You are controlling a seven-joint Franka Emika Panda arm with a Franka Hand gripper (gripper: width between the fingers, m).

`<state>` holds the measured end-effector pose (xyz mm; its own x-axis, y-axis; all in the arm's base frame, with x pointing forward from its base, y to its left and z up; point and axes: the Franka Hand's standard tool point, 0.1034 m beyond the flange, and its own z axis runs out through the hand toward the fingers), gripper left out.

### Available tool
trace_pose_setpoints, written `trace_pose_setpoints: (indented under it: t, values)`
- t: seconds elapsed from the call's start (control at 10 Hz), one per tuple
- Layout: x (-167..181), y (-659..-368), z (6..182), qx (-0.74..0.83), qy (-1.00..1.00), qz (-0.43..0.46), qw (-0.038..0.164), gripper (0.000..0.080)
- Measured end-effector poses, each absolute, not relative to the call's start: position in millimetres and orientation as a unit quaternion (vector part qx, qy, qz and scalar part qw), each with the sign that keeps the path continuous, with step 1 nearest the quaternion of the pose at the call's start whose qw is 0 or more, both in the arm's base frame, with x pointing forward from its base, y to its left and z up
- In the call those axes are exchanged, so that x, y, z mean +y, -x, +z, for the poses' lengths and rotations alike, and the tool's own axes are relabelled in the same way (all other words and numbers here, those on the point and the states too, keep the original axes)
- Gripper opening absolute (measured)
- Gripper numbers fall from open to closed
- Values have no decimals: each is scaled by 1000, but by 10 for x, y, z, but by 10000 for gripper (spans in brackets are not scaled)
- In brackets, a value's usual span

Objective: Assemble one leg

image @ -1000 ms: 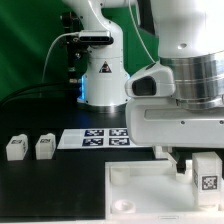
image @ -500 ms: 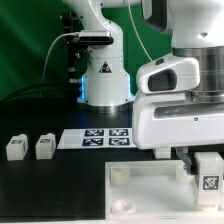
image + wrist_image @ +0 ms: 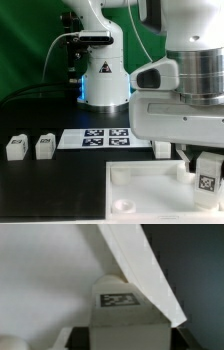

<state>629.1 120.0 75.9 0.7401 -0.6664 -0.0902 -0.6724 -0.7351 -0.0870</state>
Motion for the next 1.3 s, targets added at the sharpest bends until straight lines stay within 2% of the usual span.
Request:
trace_pose_setpoints:
  t: [0.3,0.4,0.6,0.7,0.8,0.9,1.0,1.2,1.3]
  values:
    - [1154,-6317,737,605,787,57,108,299]
    - [1163,-6311,733,643,754,67,112,299]
    - [1173,-6309,732,665,736,71,110,299]
    - [1172,-6307,728,657,743,70,111,364]
    - [1173,-6307,726,643,755,68,112,364]
    - [1172,-6303,726,613,780,63,110,550]
    - [1179,-6311,735,550,827,51,107,618]
    - [1225,-6322,753,401,911,24,95,643]
    - [1204,-6323,743,363,926,20,96,648]
